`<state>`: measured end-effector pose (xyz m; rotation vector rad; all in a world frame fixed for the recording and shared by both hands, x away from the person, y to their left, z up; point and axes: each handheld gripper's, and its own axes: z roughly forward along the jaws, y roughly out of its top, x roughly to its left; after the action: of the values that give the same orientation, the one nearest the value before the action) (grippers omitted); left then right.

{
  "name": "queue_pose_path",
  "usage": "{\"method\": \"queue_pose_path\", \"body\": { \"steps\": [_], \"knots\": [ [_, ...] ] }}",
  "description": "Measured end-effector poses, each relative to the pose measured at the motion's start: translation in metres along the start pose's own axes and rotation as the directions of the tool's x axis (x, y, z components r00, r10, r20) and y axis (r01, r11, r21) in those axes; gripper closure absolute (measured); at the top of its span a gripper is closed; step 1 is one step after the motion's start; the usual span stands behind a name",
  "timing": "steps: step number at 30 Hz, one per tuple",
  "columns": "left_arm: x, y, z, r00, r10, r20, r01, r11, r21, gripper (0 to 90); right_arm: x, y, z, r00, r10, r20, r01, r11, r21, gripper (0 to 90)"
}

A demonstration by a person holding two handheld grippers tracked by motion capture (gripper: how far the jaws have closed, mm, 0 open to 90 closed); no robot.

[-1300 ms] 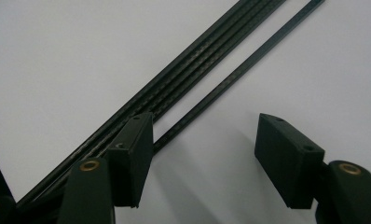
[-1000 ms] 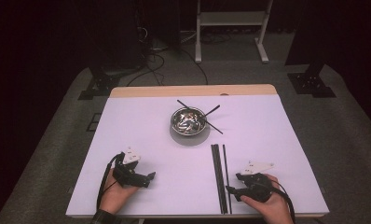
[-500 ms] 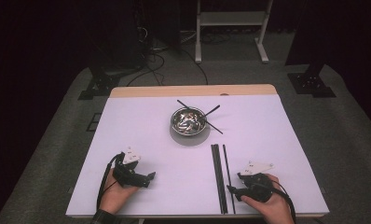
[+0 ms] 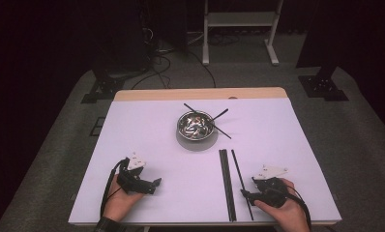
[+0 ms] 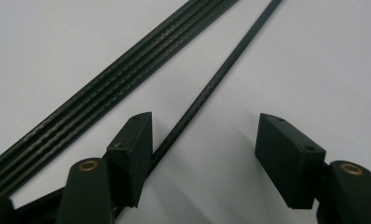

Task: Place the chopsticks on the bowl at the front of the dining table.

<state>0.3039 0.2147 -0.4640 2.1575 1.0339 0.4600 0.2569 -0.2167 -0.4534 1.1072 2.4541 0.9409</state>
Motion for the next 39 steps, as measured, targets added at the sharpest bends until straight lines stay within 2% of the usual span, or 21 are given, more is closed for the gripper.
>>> {"method": "queue_pose_path", "body": {
  "steps": [28,39],
  "knots": [
    [0.000,0.000,0.000,1.0000,0.000,0.000,0.000,1.0000,0.000,0.0,-0.023,-0.008,-0.008,0.9989,0.033,0.034,-0.034,0.999,0.006,35.4],
    [0.000,0.000,0.000,1.0000,0.000,0.000,0.000,1.0000,0.000,0.0,-0.035,-0.013,-0.014,0.9965,0.061,0.057,-0.061,0.998,0.007,35.6]
  ]
}}
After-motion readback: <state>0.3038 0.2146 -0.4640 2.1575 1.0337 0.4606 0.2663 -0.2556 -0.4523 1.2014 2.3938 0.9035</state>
